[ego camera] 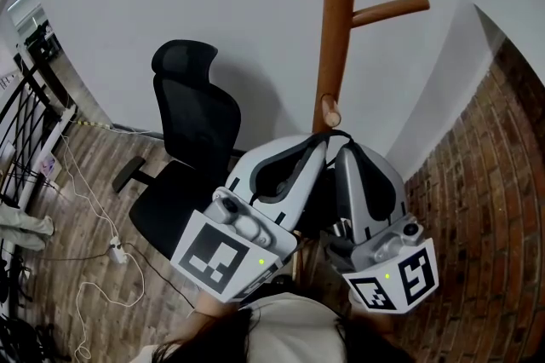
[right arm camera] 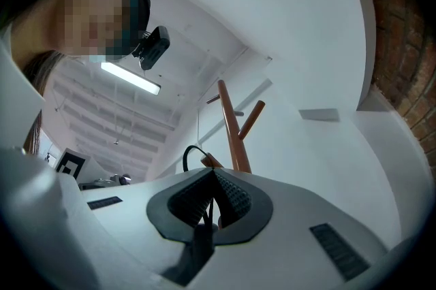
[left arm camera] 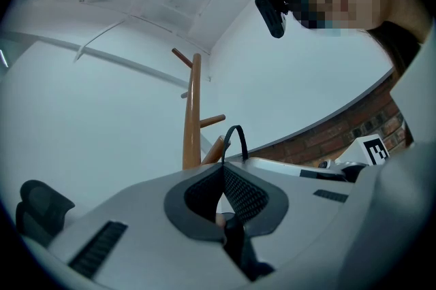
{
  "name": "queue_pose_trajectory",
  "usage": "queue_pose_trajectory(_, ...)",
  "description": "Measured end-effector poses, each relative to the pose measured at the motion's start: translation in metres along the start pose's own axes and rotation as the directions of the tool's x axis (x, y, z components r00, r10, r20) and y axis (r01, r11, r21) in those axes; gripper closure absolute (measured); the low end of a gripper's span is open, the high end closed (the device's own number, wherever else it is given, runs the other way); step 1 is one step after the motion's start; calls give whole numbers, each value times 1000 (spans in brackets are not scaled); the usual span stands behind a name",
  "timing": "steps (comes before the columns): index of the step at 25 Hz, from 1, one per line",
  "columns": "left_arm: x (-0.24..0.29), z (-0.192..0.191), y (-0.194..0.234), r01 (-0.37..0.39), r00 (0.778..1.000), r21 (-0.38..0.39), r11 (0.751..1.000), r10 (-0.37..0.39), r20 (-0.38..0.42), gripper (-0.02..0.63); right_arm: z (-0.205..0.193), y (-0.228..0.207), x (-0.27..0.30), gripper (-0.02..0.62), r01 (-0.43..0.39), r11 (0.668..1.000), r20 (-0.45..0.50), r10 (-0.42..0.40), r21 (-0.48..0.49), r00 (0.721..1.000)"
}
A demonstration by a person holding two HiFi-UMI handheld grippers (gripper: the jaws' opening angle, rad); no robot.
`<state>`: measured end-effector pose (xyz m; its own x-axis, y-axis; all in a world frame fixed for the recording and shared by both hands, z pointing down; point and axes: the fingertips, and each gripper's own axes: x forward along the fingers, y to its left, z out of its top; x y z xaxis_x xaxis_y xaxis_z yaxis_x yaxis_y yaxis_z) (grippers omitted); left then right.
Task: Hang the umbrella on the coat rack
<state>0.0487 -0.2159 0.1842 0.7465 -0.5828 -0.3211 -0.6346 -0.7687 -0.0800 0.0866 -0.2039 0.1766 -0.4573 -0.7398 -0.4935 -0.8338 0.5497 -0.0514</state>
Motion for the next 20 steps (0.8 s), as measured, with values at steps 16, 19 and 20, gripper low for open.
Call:
queue_pose_trajectory(16,14,3,16,51,999,-39,998,-50,17,597,0,-9,14,560,33,998,20,-34,51,999)
queue_pose_trajectory(19,17,-1,19,55,998,-46,997,-55,9,597,-5,-13,18,560,42,997,8,-42,59,999)
queue_pose_trajectory(20,17,-2,20,56,998,-47,997,-56,8,597,-7,-13,19,560,45,997,4,-45,60,999)
